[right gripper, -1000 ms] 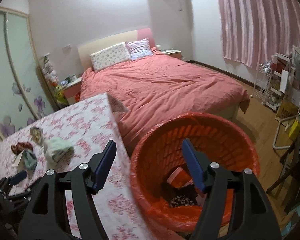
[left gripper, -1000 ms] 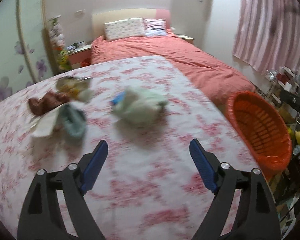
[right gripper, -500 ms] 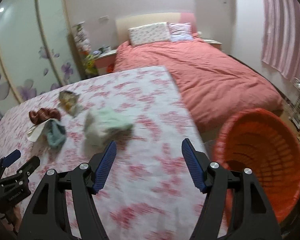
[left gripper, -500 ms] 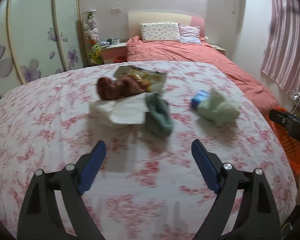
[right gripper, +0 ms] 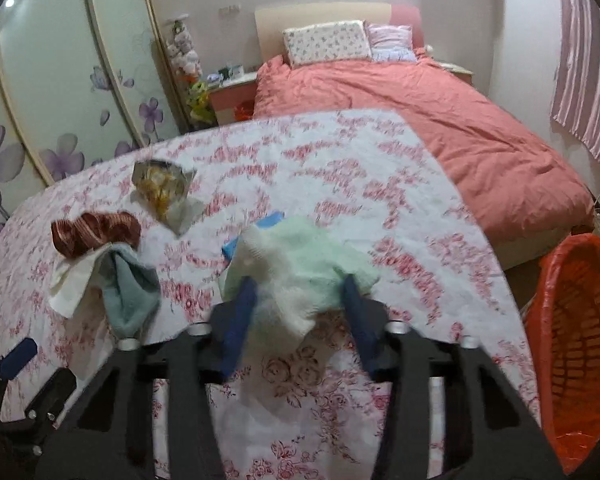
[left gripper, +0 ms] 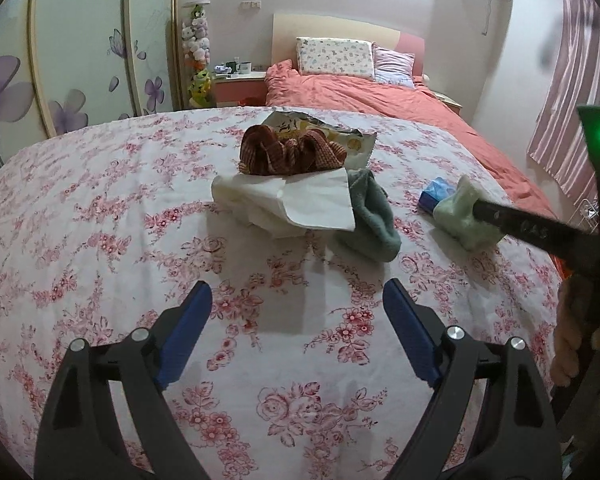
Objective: Collect trash
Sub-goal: 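Move both open tools back over the bed and grasp the light-green towel with the right tool, then grasp the blue Vinda tissue pack with the left tool while the right tool holds the towel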
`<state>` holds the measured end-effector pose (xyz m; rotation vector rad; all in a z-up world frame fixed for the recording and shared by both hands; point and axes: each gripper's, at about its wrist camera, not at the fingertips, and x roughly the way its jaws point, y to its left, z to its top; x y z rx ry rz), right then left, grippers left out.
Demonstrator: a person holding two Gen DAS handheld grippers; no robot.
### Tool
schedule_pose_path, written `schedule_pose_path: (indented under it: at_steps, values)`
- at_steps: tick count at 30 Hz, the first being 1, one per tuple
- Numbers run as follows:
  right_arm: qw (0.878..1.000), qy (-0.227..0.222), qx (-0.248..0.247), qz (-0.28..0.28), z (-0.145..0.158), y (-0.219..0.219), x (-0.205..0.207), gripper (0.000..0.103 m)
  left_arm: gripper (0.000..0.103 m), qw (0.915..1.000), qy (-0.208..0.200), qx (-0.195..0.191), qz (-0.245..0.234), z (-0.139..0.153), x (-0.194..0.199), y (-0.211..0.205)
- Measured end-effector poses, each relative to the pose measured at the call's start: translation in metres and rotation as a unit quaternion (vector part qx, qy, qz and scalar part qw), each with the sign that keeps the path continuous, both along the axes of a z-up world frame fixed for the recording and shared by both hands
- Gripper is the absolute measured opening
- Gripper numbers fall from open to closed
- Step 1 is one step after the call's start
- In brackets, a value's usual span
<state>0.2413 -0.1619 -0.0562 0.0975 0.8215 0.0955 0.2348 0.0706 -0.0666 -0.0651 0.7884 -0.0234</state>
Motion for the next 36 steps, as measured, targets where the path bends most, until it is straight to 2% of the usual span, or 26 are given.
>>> schedule_pose_path:
  at_steps: [1, 2, 4, 8, 13, 18, 21, 25, 30, 33, 36]
  values:
    - [1.000, 0.005, 0.002, 0.002, -0.003, 0.000, -0.001, 0.021, 0.086, 1.0000, 0.001, -0.001, -0.001, 0.000, 0.000, -0.001]
    - [1.000, 0.009, 0.006, 0.005, -0.005, -0.003, -0.004, 0.014, 0.086, 1.0000, 0.001, -0.001, -0.003, -0.001, 0.000, -0.002]
    - [1.000, 0.005, 0.011, 0.004, -0.006, -0.009, -0.012, 0.012, 0.086, 1.0000, 0.002, -0.003, -0.008, -0.001, -0.001, -0.006]
    - [1.000, -0.006, 0.011, -0.004, -0.003, -0.026, -0.027, 0.011, 0.086, 0.9998, 0.002, -0.007, -0.019, 0.001, 0.001, -0.017]
    - [0.999, 0.001, -0.021, -0.044, -0.005, -0.054, -0.041, 0.011, 0.086, 0.9989, 0.001, -0.012, -0.045, 0.006, 0.008, -0.049]
    - [0.998, 0.022, 0.002, -0.059, -0.016, -0.081, -0.054, 0.011, 0.086, 0.9973, 0.004, -0.026, -0.068, 0.010, 0.028, -0.091]
    - [0.998, 0.020, 0.016, -0.058, -0.019, -0.088, -0.059, 0.011, 0.086, 0.9967, 0.006, -0.023, -0.077, 0.009, 0.046, -0.122]
    - [0.997, 0.021, 0.041, -0.058, -0.021, -0.095, -0.059, 0.011, 0.086, 0.9970, 0.015, 0.005, -0.075, -0.001, 0.077, -0.158]
    - [0.996, 0.022, 0.064, -0.052, -0.023, -0.101, -0.060, 0.011, 0.086, 0.9960, 0.033, 0.050, -0.066, -0.015, 0.106, -0.177]
    - [0.996, 0.023, 0.074, -0.049, -0.024, -0.103, -0.060, 0.011, 0.086, 0.9944, 0.047, 0.071, -0.062, -0.024, 0.110, -0.171]
    - [0.996, 0.023, 0.078, -0.048, -0.025, -0.104, -0.060, 0.011, 0.086, 0.9949, 0.055, 0.064, -0.056, -0.026, 0.108, -0.155]
